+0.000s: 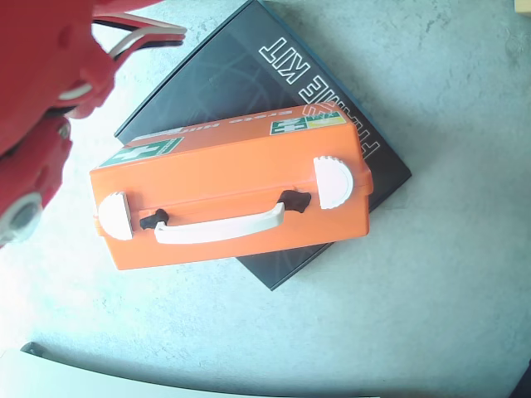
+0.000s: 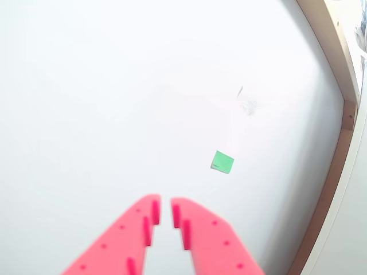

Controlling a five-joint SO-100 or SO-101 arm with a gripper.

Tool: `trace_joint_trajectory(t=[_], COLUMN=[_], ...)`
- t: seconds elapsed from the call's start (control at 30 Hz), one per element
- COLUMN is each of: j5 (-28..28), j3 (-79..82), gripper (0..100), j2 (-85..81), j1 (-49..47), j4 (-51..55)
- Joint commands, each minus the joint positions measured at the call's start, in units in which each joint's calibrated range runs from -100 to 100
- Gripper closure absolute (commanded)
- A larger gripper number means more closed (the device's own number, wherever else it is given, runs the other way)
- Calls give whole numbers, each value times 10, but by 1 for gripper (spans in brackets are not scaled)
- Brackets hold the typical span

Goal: Grab the white handle of the orange box

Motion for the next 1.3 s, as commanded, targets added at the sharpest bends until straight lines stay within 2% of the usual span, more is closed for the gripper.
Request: trace_joint_trajectory(t=[0.0, 0.37, 0.43, 0.63, 0.8, 0.9, 1.07, 1.27], j5=[2, 2, 3, 3, 3, 7, 78, 120], j3=[34, 33, 33, -13, -55, -146, -391, -683], gripper=[98, 97, 93, 72, 69, 69, 69, 69], j2=[-2, -2, -2, 7, 14, 62, 184, 325], j1=[15, 14, 15, 36, 57, 94, 134, 166], j4=[4, 4, 4, 4, 4, 4, 5, 12])
